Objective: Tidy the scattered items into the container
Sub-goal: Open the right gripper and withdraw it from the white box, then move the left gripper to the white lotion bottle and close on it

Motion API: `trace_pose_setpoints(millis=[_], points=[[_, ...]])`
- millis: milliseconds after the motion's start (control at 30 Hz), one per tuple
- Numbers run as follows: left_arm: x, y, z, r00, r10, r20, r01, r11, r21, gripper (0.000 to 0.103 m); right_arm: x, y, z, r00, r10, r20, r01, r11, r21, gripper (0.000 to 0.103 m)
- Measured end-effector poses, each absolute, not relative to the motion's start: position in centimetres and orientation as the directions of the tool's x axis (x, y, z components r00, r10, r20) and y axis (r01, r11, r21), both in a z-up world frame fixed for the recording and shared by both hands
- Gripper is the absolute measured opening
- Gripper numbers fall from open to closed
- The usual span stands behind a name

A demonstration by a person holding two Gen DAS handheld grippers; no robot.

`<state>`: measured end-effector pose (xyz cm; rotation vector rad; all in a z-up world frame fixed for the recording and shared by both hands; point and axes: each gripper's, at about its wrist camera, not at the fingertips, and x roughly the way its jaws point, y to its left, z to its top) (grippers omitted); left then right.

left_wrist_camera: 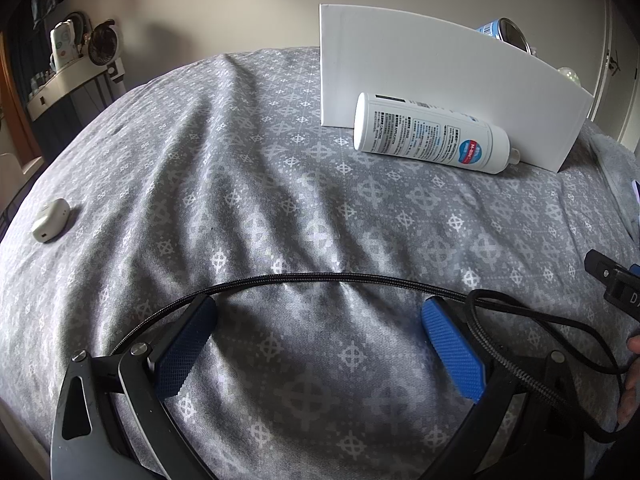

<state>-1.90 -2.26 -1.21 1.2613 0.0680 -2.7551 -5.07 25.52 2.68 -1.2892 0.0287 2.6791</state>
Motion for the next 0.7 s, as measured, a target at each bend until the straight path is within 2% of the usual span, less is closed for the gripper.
trace_pose_setpoints(millis=[700], points=[[-1.83, -2.29, -1.04, -0.644, -0.078, -0.761, 0.117, -0.993, 0.003, 0.103, -4.78, 25.51, 2.16, -0.633, 0.131, -0.763, -0.154, -0.987, -0.041, 0.103]])
